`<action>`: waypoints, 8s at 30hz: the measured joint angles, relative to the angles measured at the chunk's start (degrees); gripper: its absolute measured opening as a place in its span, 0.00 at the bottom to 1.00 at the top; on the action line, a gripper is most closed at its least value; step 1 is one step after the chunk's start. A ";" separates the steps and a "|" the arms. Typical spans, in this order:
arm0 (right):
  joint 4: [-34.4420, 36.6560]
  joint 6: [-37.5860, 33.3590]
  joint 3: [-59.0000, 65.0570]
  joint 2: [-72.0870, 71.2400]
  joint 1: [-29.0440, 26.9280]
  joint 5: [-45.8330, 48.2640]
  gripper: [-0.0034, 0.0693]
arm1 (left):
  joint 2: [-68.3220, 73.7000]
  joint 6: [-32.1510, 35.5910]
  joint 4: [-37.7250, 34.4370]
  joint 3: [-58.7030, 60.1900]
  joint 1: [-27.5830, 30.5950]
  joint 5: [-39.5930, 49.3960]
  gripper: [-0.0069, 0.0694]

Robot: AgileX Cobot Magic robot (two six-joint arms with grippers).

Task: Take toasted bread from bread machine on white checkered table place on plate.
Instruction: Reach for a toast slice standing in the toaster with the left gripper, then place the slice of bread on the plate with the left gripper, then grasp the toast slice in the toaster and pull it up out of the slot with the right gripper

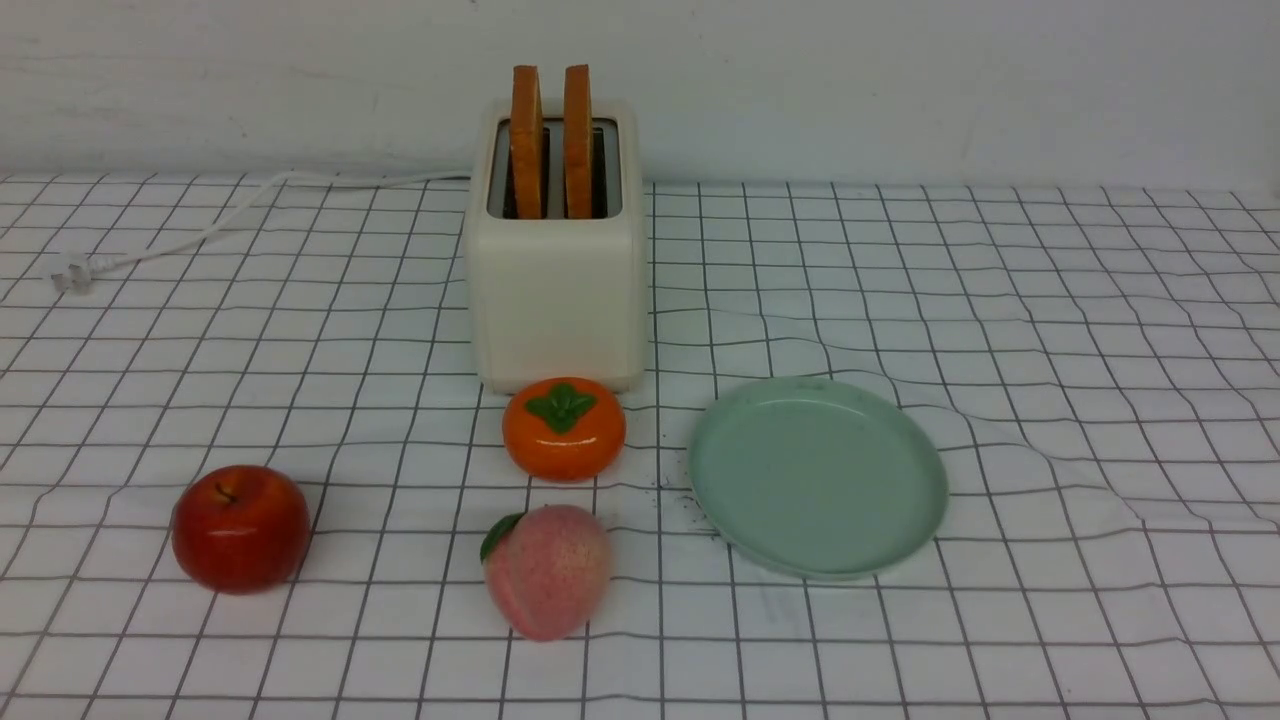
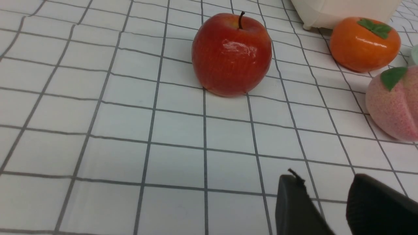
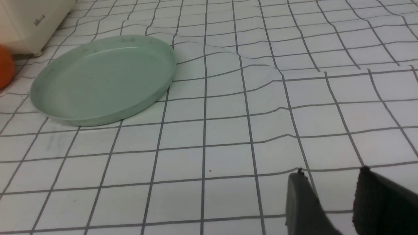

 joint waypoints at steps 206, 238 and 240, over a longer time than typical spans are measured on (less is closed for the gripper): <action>24.62 -25.39 -59.47 33.17 0.11 34.71 0.10 | 90.69 20.92 -12.21 -101.84 -25.74 23.07 0.07; 4.12 -2.50 -106.63 107.39 32.56 14.41 0.26 | 33.72 -11.39 17.62 -50.30 -25.74 8.85 0.07; 2.05 0.40 -110.99 110.97 32.47 12.75 0.35 | 33.72 -11.43 17.68 -50.30 -25.74 8.85 0.07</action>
